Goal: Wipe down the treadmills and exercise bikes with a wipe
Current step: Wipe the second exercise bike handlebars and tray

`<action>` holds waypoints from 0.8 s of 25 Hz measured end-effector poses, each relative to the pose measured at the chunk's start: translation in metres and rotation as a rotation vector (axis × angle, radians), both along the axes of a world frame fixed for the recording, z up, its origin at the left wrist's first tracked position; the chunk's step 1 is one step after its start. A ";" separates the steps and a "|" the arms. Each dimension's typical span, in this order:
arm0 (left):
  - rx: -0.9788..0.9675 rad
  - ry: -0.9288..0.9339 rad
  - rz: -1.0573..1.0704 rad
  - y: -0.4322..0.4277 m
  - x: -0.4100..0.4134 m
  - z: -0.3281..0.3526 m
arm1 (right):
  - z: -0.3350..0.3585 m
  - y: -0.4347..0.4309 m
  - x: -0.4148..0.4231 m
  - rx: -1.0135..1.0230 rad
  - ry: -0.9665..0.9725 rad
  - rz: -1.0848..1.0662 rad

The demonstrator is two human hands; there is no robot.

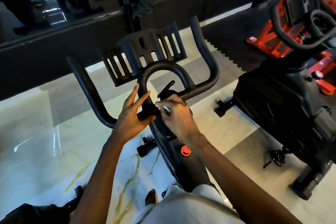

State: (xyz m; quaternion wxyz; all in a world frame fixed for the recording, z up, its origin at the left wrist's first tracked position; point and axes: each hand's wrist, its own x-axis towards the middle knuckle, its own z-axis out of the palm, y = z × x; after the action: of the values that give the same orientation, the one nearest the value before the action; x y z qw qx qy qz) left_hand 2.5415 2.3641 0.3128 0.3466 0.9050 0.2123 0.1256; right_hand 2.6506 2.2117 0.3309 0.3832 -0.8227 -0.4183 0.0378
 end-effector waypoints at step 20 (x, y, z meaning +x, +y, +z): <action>0.596 -0.052 0.100 -0.066 0.076 -0.019 | -0.015 -0.034 0.106 0.109 0.020 -0.279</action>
State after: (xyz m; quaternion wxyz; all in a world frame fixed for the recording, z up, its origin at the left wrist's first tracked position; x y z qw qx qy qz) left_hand 2.6173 2.2979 0.2941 0.0645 0.9517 0.2016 0.2225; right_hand 2.7565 2.1777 0.3164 0.4330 -0.8504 -0.2973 -0.0304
